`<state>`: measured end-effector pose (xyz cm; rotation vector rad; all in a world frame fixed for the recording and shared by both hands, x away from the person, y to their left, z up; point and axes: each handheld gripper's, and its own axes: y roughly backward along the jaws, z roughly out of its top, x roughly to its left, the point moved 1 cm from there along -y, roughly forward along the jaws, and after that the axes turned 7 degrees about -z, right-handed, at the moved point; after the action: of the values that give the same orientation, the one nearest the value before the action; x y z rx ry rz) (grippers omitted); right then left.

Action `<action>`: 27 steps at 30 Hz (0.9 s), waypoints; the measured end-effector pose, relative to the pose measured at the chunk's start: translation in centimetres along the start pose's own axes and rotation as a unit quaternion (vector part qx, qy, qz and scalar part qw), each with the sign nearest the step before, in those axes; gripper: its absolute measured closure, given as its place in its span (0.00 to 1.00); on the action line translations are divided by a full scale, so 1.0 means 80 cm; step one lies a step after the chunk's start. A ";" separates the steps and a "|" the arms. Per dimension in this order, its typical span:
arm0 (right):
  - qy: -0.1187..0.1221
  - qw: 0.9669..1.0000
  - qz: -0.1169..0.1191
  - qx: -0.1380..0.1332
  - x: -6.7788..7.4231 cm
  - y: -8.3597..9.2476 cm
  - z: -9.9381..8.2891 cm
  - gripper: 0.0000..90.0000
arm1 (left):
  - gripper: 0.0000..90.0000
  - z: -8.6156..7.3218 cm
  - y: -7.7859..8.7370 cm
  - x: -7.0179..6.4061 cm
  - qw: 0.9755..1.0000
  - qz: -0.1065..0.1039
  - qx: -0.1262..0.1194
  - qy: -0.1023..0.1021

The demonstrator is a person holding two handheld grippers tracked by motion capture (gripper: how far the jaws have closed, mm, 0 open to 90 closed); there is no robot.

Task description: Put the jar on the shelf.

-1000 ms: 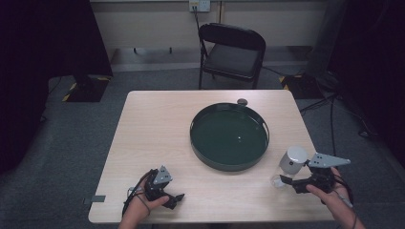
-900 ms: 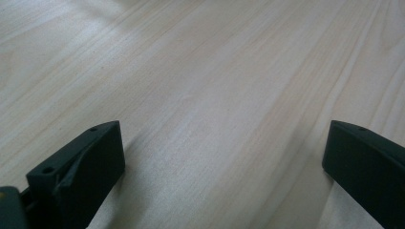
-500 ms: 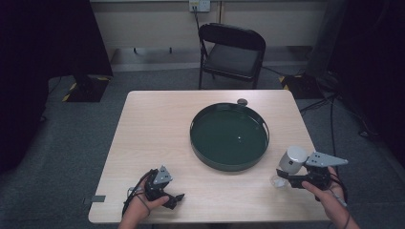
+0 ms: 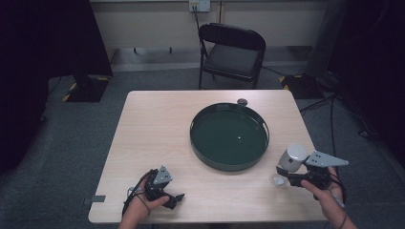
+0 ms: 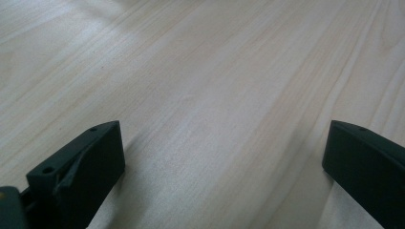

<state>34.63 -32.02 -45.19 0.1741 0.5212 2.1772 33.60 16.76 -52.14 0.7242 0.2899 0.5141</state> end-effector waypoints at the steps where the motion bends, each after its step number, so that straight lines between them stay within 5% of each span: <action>1: 0.000 1.000 0.001 -0.002 0.000 0.000 0.001 0.34 | 0.00 0.000 0.000 0.000 1.000 0.000 0.000 0.000; 27: 0.012 1.000 0.004 -0.004 0.004 -0.015 0.046 0.34 | 0.00 0.000 0.000 0.000 1.000 0.000 0.000 0.001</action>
<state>36.45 -30.02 -42.41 0.1459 0.5255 2.1914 33.59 16.75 -52.15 0.7233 0.2914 0.5146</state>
